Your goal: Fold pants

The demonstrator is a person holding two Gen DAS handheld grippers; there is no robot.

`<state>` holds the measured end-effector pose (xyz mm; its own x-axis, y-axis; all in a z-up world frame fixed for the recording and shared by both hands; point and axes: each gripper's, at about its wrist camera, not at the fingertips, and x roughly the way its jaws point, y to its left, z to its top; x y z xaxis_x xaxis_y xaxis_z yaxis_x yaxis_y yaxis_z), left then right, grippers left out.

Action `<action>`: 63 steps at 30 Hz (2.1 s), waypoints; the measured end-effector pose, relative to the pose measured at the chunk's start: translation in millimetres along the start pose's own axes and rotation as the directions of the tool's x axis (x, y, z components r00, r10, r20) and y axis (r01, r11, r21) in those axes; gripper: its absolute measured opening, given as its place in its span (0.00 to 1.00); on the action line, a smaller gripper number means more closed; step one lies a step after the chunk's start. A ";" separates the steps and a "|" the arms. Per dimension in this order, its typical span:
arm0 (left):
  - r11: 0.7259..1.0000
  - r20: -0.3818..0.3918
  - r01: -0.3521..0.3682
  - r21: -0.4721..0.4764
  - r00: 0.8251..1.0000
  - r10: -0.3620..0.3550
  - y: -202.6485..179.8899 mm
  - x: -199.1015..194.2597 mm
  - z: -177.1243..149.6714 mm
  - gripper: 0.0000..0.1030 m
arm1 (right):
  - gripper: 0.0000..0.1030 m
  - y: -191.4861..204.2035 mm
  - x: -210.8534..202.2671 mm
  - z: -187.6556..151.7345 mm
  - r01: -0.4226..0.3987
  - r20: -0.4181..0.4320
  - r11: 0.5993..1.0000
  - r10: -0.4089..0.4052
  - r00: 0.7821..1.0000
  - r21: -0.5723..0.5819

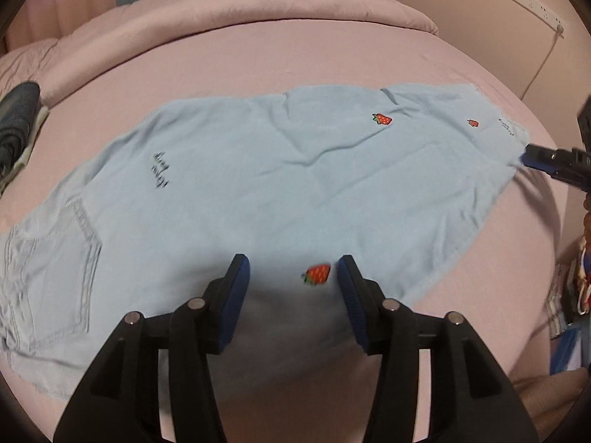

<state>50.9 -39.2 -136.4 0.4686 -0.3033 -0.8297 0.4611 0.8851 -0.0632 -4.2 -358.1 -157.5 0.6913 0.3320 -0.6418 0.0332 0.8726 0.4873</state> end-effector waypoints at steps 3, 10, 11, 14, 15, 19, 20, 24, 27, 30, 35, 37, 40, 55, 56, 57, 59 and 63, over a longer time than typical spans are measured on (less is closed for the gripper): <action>0.999 -0.006 0.022 -0.046 1.000 -0.022 -3.3 -3.3 8.4 0.49 | 0.51 -54.0 -27.1 -1.9 0.009 0.095 0.972 -0.032 0.995 0.236; 0.942 0.031 0.304 -0.142 0.952 -0.303 -62.6 13.4 64.7 0.49 | 0.51 -105.2 -11.0 7.6 -0.144 0.195 0.885 0.061 0.979 0.443; 0.923 0.029 0.347 -0.166 0.937 -0.347 -71.2 21.0 74.6 0.49 | 0.51 -104.8 -6.5 12.6 -0.149 0.202 0.886 0.063 0.977 0.440; 0.864 0.031 0.426 -0.269 0.900 -0.434 -83.7 42.0 97.2 0.49 | 0.37 -103.2 10.2 28.5 -0.152 0.220 0.885 0.058 0.974 0.441; 0.848 0.037 0.436 -0.303 0.894 -0.446 -84.7 48.3 104.1 0.49 | 0.28 -101.4 13.8 32.5 -0.154 0.228 0.885 0.056 0.972 0.440; 0.747 0.059 0.512 -0.424 0.839 -0.541 -83.0 67.1 113.3 0.49 | 0.11 -100.0 -0.6 33.9 -0.180 0.250 0.886 0.076 0.965 0.427; 0.726 0.064 0.526 -0.443 0.826 -0.560 -83.2 70.7 115.4 0.49 | 0.11 -94.8 -8.0 36.1 -0.178 0.267 0.901 0.072 0.961 0.396; 0.681 -0.001 0.492 -0.543 0.810 -0.586 -83.0 105.8 108.3 0.44 | 0.11 -98.8 -20.6 26.4 -0.150 0.248 0.916 0.058 0.967 0.371; 0.620 0.024 0.494 -0.609 0.793 -0.609 -72.0 113.8 105.9 0.36 | 0.04 -123.0 7.3 16.0 -0.152 0.175 0.867 0.077 0.982 0.474; 0.629 0.012 0.493 -0.601 0.792 -0.610 -70.6 108.8 109.0 0.36 | 0.04 -115.5 -2.5 19.3 -0.149 0.191 0.873 0.065 0.979 0.464; 0.603 0.066 0.531 -0.595 0.780 -0.622 -72.1 90.9 108.7 0.70 | 0.05 -45.2 -30.6 40.7 -0.060 0.253 0.972 0.000 0.967 0.229; 0.575 0.103 0.568 -0.589 0.758 -0.644 -64.6 77.7 104.5 0.75 | 0.05 -4.6 -35.9 45.3 0.003 0.269 0.997 -0.024 0.963 0.079; 0.485 0.191 0.654 -0.581 0.688 -0.700 -57.6 59.3 97.9 0.84 | 0.05 52.0 -30.5 41.0 0.084 0.274 0.988 -0.046 0.961 -0.129; 0.433 0.199 0.617 -0.657 0.696 -0.690 -10.1 63.2 68.5 0.13 | 0.05 184.0 38.0 -30.8 0.093 0.134 0.813 -0.018 0.991 -0.575; 0.441 0.205 0.616 -0.653 0.704 -0.680 -12.2 66.8 73.6 0.09 | 0.05 189.1 38.3 -32.9 0.108 0.143 0.799 -0.027 0.989 -0.591; 0.450 0.215 0.616 -0.647 0.713 -0.667 -9.9 62.7 73.3 0.10 | 0.05 193.2 36.7 -34.9 0.113 0.147 0.792 -0.030 0.989 -0.600; 0.487 0.241 0.624 -0.611 0.733 -0.636 -3.2 48.1 74.2 0.09 | 0.05 202.7 38.6 -34.8 0.111 0.149 0.781 -0.023 0.989 -0.615; 0.584 0.243 0.597 -0.550 0.783 -0.572 11.3 28.9 77.9 0.09 | 0.05 224.3 39.3 -41.1 0.097 0.161 0.747 0.013 0.987 -0.658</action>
<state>128.4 -65.5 -117.9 0.2866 -0.8298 -0.4789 0.1348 0.5298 -0.8373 0.8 -134.6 -97.8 0.7989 0.2814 -0.5316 -0.3825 0.9198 -0.0879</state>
